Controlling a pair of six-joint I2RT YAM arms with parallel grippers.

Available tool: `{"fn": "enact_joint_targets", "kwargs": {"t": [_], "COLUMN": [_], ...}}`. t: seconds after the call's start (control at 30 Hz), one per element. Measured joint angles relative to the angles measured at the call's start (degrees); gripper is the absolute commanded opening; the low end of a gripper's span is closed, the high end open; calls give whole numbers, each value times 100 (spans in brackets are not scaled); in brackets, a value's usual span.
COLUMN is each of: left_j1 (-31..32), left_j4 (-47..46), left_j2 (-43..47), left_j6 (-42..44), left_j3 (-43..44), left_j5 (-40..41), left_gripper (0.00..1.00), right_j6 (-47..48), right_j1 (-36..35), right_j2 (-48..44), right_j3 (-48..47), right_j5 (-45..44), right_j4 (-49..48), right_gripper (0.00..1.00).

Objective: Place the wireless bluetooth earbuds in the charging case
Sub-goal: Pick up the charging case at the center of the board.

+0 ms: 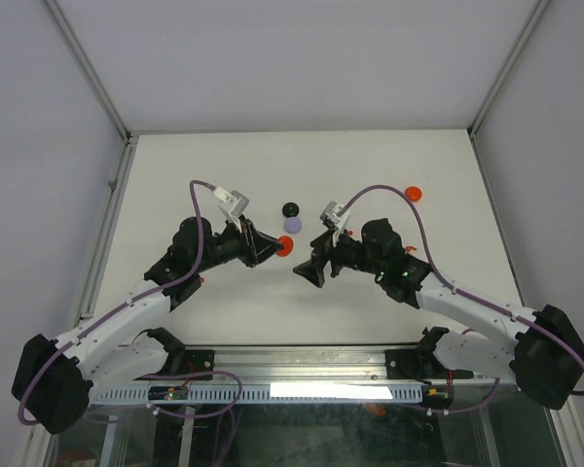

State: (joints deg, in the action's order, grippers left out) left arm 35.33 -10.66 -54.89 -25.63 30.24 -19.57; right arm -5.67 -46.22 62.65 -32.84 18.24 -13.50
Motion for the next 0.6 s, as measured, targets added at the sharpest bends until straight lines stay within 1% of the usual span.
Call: {"fn": "enact_joint_targets", "kwargs": {"t": [0.17, 0.33, 0.43, 0.6], "left_j1": [-15, -15, -15, -13], "left_j4": [925, 2116, 2852, 3689], "left_j2": [70, -74, -313, -671], "left_j6": [756, 1727, 2334, 3080], "left_j3": [605, 1488, 2048, 2485], "left_j5": [-638, -1287, -1655, -2022], "left_gripper": [0, 0, 0, 0], "right_j6": [717, 1335, 1576, 1871], "right_j1": [103, 103, 103, 103], "right_j2": [-238, -428, -457, -420], "right_j3": [-223, -262, -267, -431], "right_j5": [734, 1202, 1373, 1727], "right_j4": [627, 892, 927, 953], "right_gripper": [90, 90, 86, 76]}}
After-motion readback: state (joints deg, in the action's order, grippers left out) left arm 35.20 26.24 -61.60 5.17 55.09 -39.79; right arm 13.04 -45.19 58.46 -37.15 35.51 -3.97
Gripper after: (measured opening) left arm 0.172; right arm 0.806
